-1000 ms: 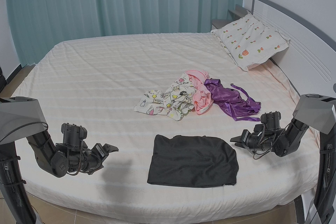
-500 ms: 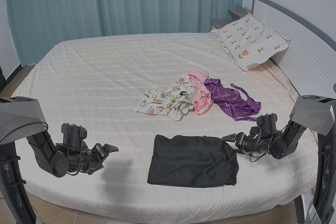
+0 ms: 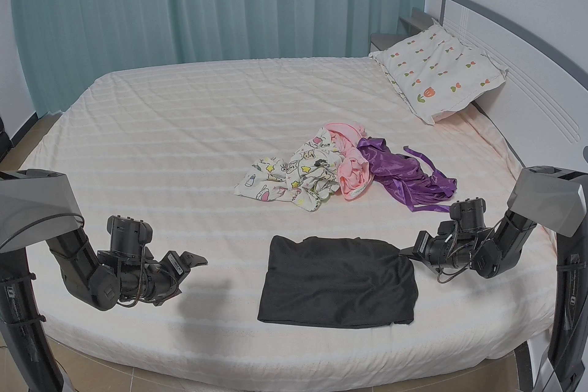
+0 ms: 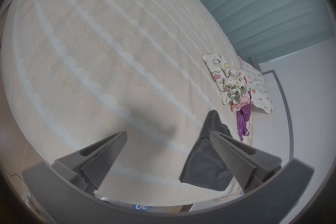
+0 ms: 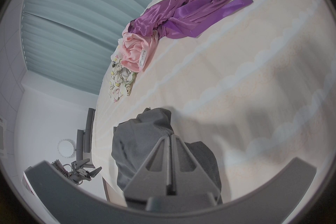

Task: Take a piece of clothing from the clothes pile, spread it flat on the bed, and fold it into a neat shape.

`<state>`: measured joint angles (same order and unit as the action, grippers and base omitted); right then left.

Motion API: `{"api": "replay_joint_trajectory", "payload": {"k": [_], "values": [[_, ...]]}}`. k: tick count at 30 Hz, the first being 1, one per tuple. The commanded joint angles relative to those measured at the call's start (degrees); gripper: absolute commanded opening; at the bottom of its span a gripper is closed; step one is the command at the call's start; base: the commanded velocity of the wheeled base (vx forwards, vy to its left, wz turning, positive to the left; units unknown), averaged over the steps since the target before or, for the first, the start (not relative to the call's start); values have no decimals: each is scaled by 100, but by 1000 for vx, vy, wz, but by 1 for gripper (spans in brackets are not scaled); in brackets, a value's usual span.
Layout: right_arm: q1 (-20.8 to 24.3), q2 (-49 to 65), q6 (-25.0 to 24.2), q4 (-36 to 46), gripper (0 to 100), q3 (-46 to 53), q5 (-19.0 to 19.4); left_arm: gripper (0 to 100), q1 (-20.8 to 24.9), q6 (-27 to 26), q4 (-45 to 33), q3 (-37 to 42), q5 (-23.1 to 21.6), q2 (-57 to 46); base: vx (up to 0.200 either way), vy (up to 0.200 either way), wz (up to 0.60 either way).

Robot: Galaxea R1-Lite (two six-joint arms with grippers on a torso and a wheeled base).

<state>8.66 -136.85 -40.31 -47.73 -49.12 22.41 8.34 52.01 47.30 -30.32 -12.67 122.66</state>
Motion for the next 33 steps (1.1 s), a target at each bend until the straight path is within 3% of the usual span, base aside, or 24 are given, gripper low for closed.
{"api": "replay_joint_trajectory", "payload": {"k": [1, 22, 23, 33], "values": [[-39, 18, 6, 0, 0, -37, -26, 100, 1, 3, -1, 0, 1, 3, 0, 0, 0], [-189, 18, 103, 9, 0, -63, -140, 100, 1, -6, 7, -9, 10, 12, 0, 0, 0], [-180, 18, 112, 0, 100, -63, -140, 100, 1, 3, 7, -9, 1, 12, 0, 0, 0], [-215, 493, 182, 88, 100, 25, -360, 100, 1, 3, -1, -27, 10, 12, 0, 0, 0]]}}
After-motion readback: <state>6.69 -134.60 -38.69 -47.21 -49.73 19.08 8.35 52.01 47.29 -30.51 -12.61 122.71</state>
